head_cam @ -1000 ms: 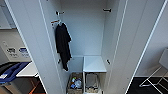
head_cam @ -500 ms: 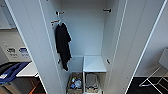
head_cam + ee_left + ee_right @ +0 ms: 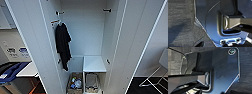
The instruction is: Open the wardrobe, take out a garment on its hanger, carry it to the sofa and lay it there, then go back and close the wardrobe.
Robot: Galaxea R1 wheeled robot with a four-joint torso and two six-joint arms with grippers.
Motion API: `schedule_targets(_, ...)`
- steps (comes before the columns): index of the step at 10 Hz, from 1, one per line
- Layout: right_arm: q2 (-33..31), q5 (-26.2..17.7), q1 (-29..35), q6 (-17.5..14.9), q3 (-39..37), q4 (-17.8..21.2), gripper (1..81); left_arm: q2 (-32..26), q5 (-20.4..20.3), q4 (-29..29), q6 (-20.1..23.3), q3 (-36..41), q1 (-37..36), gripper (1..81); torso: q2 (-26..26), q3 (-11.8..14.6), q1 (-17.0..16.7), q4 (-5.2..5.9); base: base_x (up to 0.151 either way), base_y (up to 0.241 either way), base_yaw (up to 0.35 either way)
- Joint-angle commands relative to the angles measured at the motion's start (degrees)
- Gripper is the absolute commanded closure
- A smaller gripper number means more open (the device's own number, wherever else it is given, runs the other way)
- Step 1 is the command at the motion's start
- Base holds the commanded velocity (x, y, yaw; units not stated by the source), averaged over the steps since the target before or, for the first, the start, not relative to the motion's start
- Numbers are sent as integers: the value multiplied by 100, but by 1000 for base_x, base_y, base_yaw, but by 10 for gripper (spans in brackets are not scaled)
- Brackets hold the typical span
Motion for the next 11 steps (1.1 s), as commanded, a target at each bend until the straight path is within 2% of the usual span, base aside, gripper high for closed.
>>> schedule_targets(1,24,-349,163,4,-10,-20,10,46,-462,-2476,1997,-24,-253,10,0,0,0,0,0,0,0)
schedule_targets(5,200,-367,118,4,-361,-12,10,2,-453,-2423,2023,-60,-385,10,0,0,0,0,0,0,0)
schedule_targets(11,209,-314,101,4,-344,-47,10,-6,-453,-2449,2023,-51,-385,10,0,0,0,0,12,0,0)
